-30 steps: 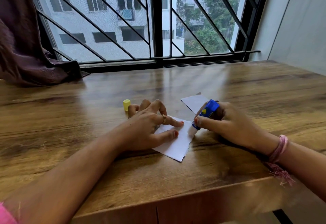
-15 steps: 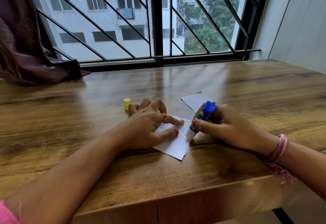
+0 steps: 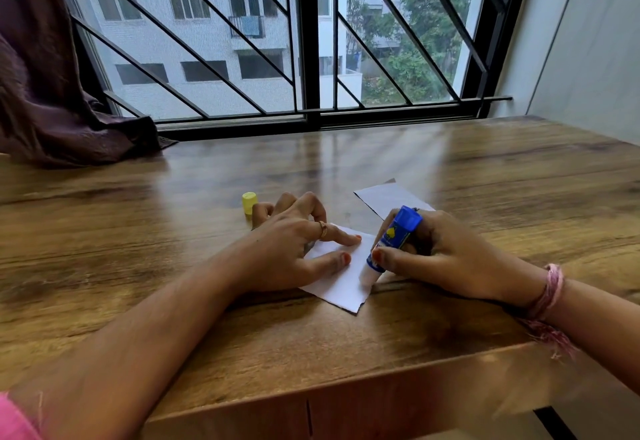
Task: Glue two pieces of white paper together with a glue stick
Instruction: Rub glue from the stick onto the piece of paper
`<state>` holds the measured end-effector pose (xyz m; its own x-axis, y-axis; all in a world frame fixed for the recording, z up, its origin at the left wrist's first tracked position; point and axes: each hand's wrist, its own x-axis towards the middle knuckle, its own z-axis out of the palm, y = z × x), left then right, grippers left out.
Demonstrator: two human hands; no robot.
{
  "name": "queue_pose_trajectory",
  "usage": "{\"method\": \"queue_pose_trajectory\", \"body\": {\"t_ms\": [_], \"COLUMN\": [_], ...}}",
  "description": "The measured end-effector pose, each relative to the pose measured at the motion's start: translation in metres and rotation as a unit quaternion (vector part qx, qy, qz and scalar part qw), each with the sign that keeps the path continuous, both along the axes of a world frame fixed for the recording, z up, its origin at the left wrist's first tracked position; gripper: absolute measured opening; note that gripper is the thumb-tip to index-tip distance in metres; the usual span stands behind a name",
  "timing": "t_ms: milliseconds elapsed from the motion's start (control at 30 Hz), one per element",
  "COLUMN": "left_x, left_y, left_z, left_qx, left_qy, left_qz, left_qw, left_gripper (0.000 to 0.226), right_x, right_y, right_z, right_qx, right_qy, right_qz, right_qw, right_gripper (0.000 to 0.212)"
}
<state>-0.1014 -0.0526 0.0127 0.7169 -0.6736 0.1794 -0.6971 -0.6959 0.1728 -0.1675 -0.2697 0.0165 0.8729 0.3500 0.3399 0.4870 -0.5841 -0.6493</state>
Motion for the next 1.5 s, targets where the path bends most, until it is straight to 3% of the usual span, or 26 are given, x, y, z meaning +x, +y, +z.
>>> {"method": "queue_pose_trajectory", "body": {"t_ms": [433,1033,1267,1400,1500], "left_x": [0.000,-0.002,-0.002,-0.002,-0.001], "left_y": [0.000,0.000,-0.003,-0.005,-0.004], "left_z": [0.000,0.000,-0.006,-0.007,-0.004], "left_qx": [0.003,0.003,-0.048,-0.087,-0.160], "left_qy": [0.012,0.005,-0.030,-0.041,-0.039], "left_qz": [0.000,0.002,0.044,0.068,0.073], "left_qw": [1.000,1.000,0.997,0.993,0.984], "left_gripper": [0.044,0.052,0.044,0.041,0.034], "right_x": [-0.001,-0.005,0.004,0.011,0.011], "right_y": [-0.001,-0.001,-0.012,-0.016,-0.014], "right_z": [0.001,0.000,0.001,0.001,0.001], "right_qx": [-0.032,-0.046,0.242,0.284,0.264], "right_qy": [-0.031,-0.038,0.035,0.083,0.098], "right_qz": [-0.017,0.037,0.019,-0.032,-0.043], "right_qw": [0.999,0.998,0.970,0.955,0.959], "right_gripper": [0.032,0.028,0.009,0.009,0.011]}}
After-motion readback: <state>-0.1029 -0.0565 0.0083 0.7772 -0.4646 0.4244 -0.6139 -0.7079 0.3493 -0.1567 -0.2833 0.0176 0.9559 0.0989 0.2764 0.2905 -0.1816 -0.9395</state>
